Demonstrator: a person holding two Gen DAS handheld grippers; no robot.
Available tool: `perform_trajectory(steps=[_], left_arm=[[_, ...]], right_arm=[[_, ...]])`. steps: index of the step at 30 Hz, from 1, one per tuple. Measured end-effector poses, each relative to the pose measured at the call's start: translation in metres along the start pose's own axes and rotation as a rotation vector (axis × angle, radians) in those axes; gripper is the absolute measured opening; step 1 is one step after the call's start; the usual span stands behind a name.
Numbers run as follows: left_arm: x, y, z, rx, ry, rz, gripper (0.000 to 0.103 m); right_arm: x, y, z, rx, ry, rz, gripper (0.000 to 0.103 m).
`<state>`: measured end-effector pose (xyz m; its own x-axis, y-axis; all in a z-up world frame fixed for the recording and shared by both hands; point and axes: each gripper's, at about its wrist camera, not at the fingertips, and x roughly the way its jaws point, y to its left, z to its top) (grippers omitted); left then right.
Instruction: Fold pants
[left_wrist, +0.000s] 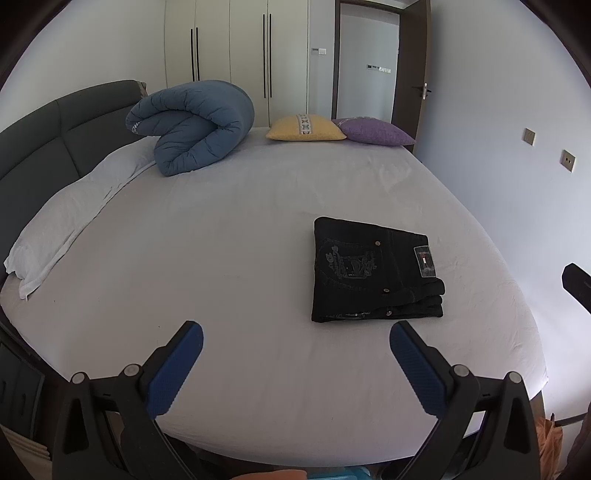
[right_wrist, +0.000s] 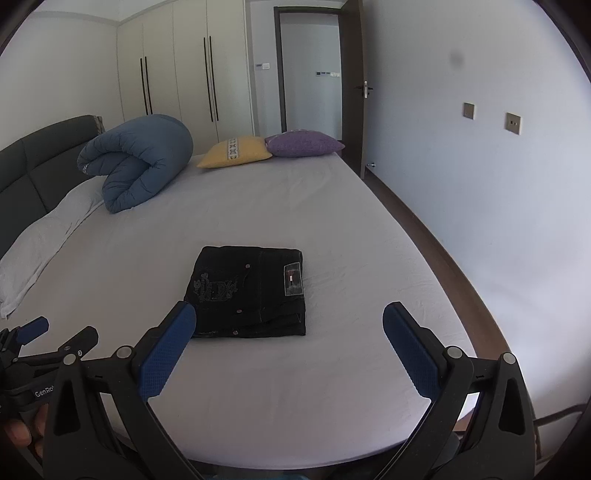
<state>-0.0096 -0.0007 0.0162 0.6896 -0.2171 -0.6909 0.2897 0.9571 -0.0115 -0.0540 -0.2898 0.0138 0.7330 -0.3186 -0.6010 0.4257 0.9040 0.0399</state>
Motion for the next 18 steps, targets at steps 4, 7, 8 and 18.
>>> perform_trajectory(steps=[4,7,8,18], left_arm=[[0.003,-0.002,-0.003,0.003,0.012,0.007,0.103],[0.007,-0.003,-0.005,0.003,0.024,0.006,0.103],[0.008,-0.003,-0.006,0.003,0.03,0.005,0.103],[0.019,-0.009,-0.016,0.005,0.071,0.002,0.103]], right_arm=[[-0.001,0.003,-0.002,0.002,0.024,0.008,0.103],[0.0,0.005,-0.003,0.004,0.047,0.011,0.103],[0.002,0.006,-0.004,0.004,0.054,0.012,0.103],[0.018,0.016,-0.018,0.002,0.123,0.025,0.103]])
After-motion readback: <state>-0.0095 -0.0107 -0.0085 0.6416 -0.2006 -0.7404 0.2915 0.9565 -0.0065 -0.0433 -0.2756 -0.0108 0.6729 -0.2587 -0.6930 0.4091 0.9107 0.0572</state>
